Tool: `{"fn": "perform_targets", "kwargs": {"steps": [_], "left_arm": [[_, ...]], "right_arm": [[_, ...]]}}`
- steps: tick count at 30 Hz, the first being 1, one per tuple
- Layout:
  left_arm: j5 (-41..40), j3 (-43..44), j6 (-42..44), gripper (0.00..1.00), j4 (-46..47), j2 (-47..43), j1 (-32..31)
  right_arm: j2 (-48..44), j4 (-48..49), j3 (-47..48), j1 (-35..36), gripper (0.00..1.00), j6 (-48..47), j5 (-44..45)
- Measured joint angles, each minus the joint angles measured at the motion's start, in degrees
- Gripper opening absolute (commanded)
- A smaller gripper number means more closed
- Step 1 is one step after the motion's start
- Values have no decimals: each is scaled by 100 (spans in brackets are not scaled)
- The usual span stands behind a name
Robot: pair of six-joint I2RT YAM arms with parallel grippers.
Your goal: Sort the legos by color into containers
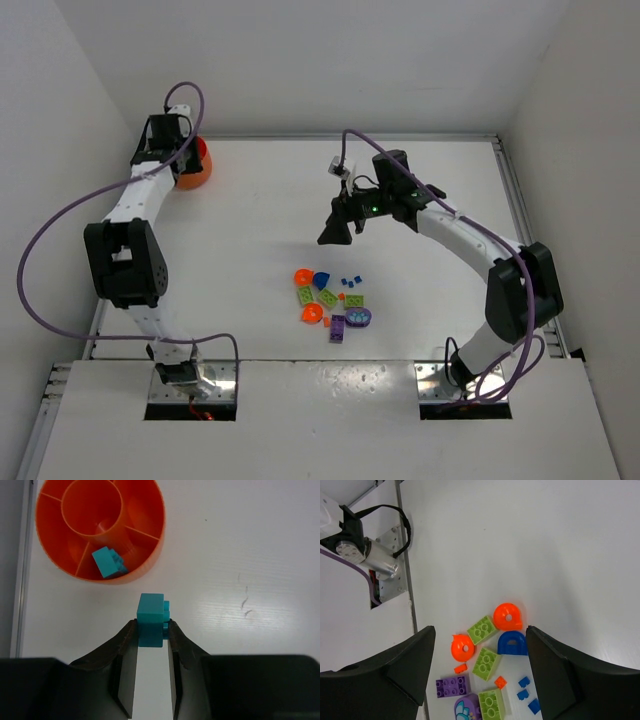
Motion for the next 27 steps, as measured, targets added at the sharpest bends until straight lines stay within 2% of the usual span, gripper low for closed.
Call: {"fn": "perform_targets", "kwargs": {"steps": [6, 27], "left_arm": [[-114, 540, -153, 0, -46, 404, 188], [-142, 1491, -387, 0, -264, 1453, 323]], "right_arm": [[2, 2, -2, 0, 73, -2, 44], [72, 28, -83, 0, 75, -4, 48]]}}
